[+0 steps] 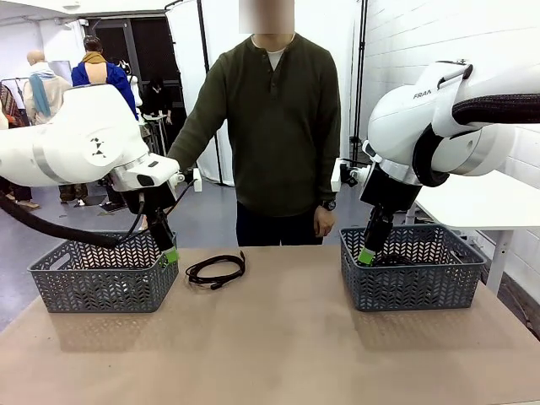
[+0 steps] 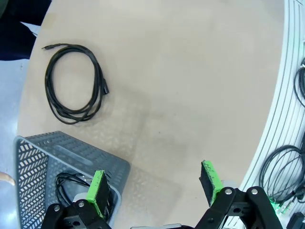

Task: Organize the cables according to human instructions.
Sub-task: Pick up a bundle of cables and place it in the basket indicated by the human.

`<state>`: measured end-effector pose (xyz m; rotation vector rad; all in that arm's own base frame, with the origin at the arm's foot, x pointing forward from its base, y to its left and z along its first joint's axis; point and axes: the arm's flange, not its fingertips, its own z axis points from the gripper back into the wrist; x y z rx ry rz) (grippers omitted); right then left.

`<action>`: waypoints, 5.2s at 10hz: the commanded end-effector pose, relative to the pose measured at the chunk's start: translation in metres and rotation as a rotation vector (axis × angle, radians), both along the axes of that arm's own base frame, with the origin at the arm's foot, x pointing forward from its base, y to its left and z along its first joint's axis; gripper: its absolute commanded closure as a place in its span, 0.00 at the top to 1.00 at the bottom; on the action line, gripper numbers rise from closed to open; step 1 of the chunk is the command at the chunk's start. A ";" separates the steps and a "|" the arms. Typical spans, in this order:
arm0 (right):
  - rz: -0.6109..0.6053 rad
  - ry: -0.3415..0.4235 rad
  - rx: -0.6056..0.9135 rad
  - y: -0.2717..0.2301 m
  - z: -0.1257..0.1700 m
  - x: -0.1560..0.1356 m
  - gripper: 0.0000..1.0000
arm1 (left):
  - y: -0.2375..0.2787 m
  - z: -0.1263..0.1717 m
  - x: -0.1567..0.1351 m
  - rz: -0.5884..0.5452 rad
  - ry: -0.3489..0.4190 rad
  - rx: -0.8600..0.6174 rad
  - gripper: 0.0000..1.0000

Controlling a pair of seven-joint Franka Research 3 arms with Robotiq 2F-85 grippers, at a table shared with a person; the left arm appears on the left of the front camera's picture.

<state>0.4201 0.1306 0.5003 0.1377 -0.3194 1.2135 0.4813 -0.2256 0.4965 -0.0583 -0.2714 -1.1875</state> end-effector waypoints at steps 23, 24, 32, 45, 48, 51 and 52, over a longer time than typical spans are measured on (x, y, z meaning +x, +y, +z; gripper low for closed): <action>-0.006 -0.002 -0.005 0.000 0.000 0.001 1.00 | -0.100 -0.092 0.121 0.187 0.093 0.059 1.00; -0.006 -0.002 -0.005 0.000 0.000 0.001 1.00 | -0.101 -0.097 0.123 0.207 0.094 0.066 1.00; -0.006 -0.002 -0.005 0.000 0.000 0.001 1.00 | -0.122 -0.142 0.163 0.262 0.095 0.088 1.00; -0.006 -0.002 -0.005 0.000 0.000 0.001 1.00 | -0.132 -0.162 0.198 0.254 0.148 0.127 1.00; -0.006 -0.002 -0.005 0.000 0.000 0.001 1.00 | -0.131 -0.167 0.201 0.258 0.159 0.135 1.00; -0.006 -0.002 -0.005 0.000 0.000 0.001 1.00 | -0.129 -0.174 0.200 0.265 0.166 0.141 1.00; -0.006 -0.002 -0.005 0.000 0.000 0.001 1.00 | -0.130 -0.176 0.201 0.268 0.165 0.145 1.00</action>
